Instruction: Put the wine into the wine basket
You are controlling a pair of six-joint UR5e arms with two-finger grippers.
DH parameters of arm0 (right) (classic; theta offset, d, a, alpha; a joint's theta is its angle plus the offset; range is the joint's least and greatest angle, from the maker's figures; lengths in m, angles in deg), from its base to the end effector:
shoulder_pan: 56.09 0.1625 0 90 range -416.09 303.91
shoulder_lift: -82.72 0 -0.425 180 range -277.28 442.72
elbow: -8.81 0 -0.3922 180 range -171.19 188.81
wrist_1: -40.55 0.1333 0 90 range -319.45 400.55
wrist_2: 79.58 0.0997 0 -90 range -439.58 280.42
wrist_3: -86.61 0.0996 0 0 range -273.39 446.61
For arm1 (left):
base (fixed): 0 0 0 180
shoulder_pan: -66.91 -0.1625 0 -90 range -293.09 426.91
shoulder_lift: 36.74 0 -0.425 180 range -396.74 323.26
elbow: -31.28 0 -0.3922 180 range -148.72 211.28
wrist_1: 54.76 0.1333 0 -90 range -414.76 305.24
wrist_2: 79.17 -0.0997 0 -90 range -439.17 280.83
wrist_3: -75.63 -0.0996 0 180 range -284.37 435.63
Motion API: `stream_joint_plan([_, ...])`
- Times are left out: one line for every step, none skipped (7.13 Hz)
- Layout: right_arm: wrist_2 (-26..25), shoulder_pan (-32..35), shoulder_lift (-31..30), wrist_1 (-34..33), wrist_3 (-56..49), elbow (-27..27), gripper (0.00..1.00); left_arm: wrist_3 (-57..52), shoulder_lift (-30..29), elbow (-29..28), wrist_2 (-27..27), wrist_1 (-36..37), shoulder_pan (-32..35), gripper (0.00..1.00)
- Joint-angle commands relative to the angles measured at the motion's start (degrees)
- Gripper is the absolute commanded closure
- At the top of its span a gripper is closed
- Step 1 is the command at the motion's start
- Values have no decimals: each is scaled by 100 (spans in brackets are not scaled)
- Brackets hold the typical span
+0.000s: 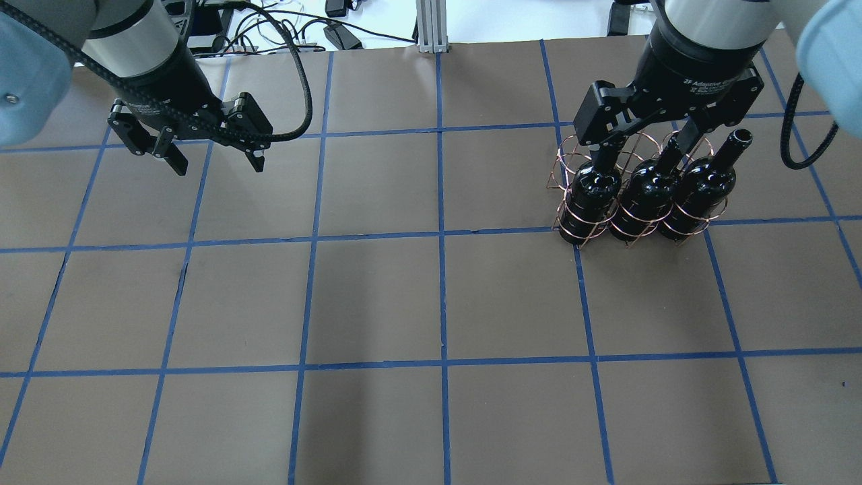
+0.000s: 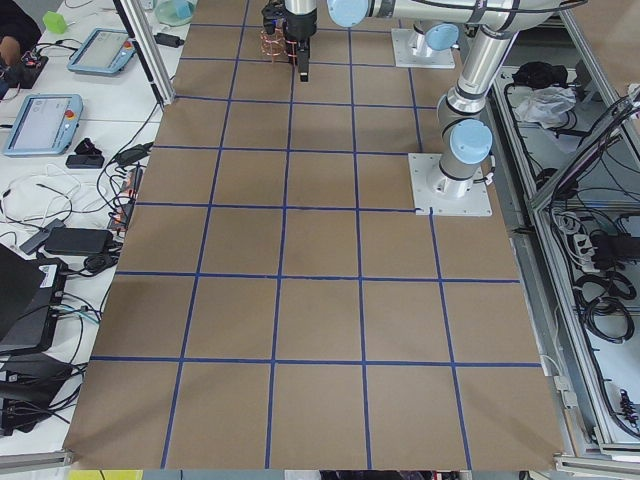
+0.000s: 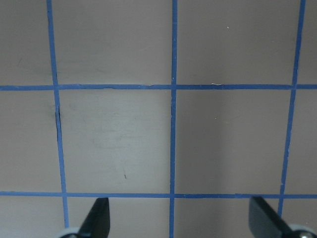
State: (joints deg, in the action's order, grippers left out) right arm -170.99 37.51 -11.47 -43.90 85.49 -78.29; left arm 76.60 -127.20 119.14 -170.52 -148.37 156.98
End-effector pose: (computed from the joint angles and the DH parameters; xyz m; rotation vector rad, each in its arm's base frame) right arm 0.1595 -0.4514 0.5379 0.1278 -3.1147 0.0427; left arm -0.1316 -0.4916 0.4961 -0.0239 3.1172 0.0522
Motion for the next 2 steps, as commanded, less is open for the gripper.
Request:
stream_joint_plan([8,-8,-2,51,-3,0,0,-17,10,48,3,10,2,0])
stream_joint_plan([8,-26,6,52,-12,0,0,-26,10,56,3,18,-7,0])
